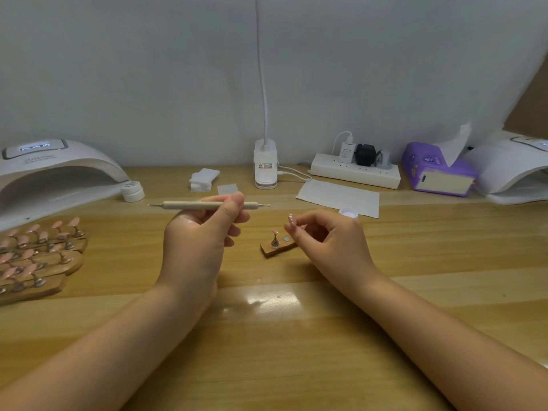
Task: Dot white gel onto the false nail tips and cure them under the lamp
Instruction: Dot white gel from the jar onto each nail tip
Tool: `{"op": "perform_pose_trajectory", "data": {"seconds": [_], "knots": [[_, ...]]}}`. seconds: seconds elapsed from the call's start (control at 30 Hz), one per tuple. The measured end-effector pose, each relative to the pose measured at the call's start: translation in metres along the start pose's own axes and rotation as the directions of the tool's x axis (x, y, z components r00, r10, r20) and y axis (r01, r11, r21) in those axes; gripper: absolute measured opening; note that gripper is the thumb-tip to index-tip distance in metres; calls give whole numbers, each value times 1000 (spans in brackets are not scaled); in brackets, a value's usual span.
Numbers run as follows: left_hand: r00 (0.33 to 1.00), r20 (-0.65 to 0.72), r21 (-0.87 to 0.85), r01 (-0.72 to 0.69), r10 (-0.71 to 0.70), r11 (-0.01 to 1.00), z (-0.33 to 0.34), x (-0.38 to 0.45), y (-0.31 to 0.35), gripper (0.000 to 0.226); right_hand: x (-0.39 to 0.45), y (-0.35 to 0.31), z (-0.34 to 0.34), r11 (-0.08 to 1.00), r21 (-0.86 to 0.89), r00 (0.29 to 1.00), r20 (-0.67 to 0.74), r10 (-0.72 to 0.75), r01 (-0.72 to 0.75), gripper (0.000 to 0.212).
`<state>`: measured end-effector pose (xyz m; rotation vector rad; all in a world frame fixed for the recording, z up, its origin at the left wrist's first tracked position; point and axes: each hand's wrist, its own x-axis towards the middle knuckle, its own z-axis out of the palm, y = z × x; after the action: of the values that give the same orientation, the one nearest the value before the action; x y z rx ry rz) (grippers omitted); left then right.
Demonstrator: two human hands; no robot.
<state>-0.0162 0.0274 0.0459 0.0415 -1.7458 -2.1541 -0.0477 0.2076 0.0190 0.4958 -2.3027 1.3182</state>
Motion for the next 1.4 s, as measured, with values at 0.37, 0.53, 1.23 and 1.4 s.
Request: {"op": "perform_pose_trajectory", "data": {"seconds": [0.37, 0.53, 1.23, 1.4], "knots": [[983, -11, -40, 182, -183, 982, 0, 0, -19, 31, 4, 6, 4, 983, -164, 987, 116, 108, -88, 10], [984, -10, -39, 179, -179, 983, 0, 1, -23, 36, 4, 7, 4, 970, -221, 984, 122, 129, -99, 14], [981, -25, -66, 190, -192, 980, -1, 1, -24, 38, 2, -6, -9, 929, -368, 987, 127, 100, -46, 23], [981, -14, -72, 191, -193, 979, -3, 2, -25, 38, 24, -1, -40, 978, -130, 977, -164, 139, -161, 21]]}}
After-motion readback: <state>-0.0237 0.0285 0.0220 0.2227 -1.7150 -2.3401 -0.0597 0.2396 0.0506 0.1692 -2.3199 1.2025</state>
